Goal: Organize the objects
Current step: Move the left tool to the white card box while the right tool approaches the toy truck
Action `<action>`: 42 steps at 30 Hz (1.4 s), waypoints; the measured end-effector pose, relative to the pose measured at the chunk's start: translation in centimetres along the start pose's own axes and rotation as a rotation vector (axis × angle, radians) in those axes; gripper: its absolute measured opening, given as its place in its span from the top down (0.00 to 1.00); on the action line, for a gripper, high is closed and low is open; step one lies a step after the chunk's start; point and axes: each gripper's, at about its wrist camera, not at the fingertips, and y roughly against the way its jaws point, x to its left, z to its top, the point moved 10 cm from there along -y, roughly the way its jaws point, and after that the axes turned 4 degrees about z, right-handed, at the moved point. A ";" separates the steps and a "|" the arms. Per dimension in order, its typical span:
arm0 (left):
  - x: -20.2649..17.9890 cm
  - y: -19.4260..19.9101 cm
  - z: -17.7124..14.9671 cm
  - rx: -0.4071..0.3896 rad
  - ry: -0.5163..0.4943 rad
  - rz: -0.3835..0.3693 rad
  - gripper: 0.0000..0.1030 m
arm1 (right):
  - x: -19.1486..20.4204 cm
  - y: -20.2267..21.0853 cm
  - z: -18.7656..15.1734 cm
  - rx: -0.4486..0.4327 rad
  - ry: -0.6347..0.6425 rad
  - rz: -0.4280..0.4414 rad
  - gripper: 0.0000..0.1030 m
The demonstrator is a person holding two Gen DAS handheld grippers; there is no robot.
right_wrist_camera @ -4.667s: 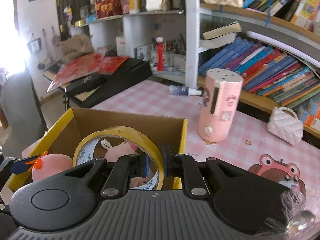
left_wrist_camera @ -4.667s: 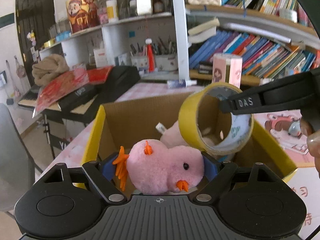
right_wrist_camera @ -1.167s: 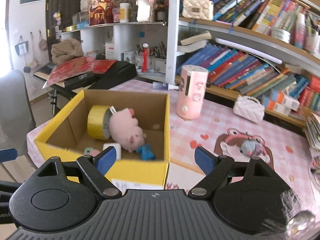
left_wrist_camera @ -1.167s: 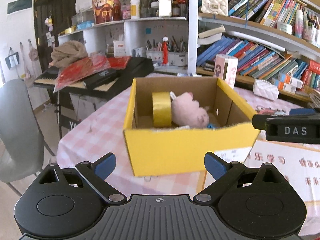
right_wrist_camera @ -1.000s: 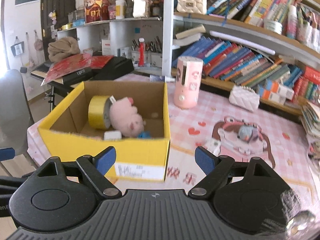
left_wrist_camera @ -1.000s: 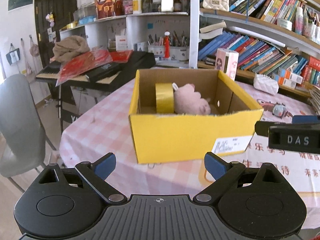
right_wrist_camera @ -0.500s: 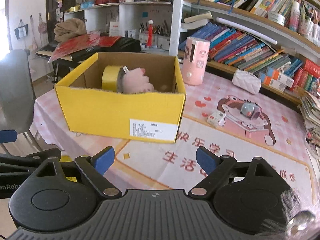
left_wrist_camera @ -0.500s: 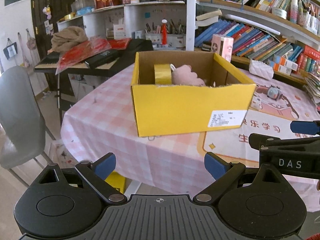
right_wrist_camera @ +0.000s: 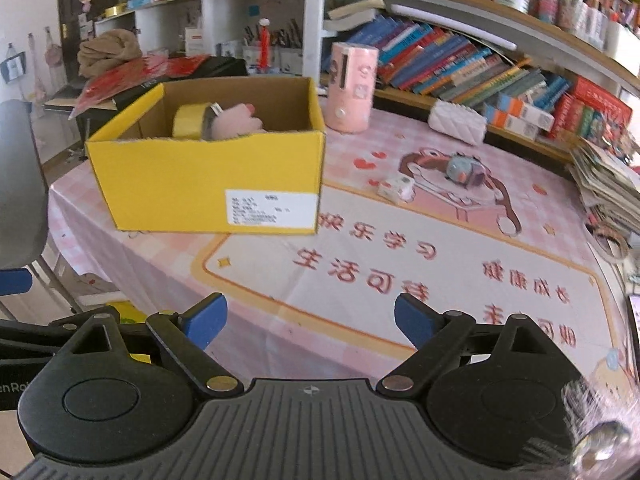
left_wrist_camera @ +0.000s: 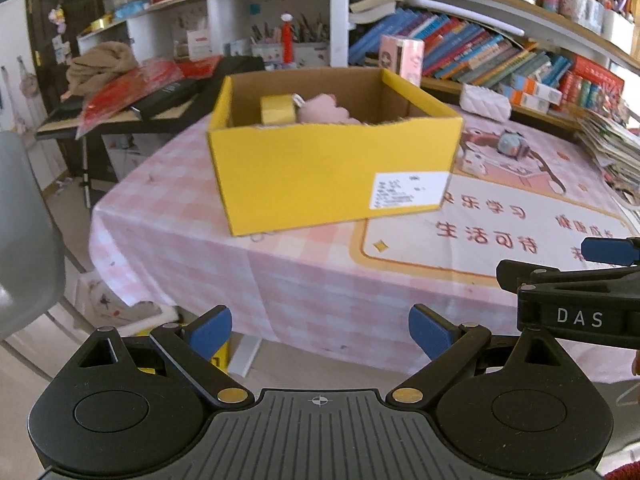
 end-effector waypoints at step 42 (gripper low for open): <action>-18.7 -5.8 9.6 -0.085 -0.195 -0.172 0.06 | -19.7 -3.1 4.6 -0.011 -0.168 -0.183 0.11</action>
